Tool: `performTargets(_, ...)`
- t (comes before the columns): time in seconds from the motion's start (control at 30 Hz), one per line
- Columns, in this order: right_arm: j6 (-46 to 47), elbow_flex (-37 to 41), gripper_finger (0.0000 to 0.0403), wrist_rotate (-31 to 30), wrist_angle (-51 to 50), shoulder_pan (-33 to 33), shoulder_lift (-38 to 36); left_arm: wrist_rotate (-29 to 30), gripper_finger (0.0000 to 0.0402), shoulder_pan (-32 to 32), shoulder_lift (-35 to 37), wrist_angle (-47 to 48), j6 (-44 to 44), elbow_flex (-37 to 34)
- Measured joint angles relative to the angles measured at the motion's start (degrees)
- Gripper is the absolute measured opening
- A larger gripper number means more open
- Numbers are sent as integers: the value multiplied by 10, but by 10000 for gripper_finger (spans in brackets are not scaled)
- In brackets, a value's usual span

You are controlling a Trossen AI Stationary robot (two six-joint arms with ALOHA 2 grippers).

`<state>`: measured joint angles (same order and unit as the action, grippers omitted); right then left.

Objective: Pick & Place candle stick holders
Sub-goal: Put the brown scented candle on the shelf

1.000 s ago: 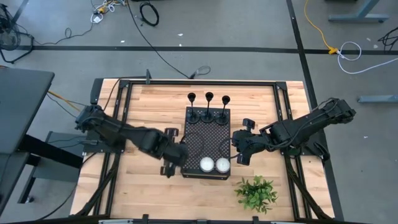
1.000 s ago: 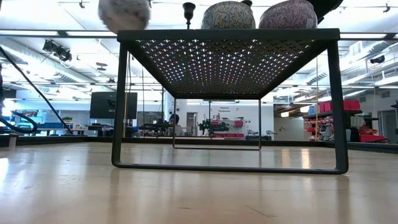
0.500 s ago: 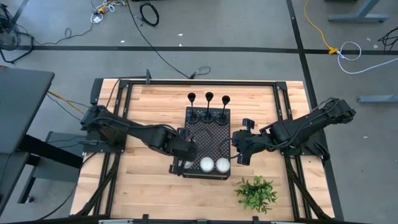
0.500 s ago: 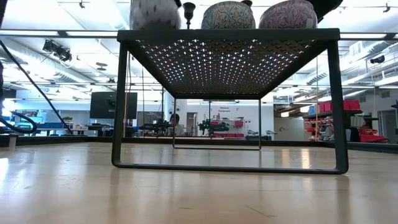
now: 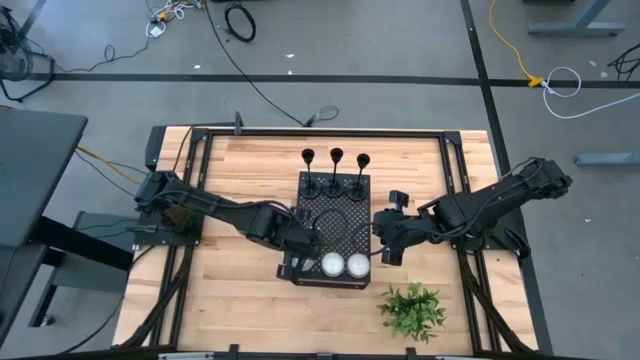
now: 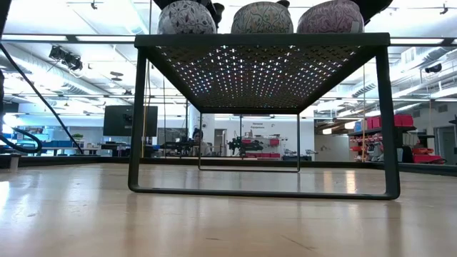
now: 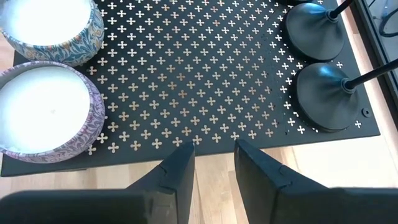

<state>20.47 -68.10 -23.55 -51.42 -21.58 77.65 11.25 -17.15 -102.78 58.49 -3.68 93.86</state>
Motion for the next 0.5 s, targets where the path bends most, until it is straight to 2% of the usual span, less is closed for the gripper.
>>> performTargets(0.37, -1, 0, 114, 0, 0, 0, 0, -17, 36, 1, -3, -17, -1, 0)
performTargets(0.5, -1, 0, 114, 0, 0, 0, 0, 3, 50, 1, -3, -17, -1, 0)
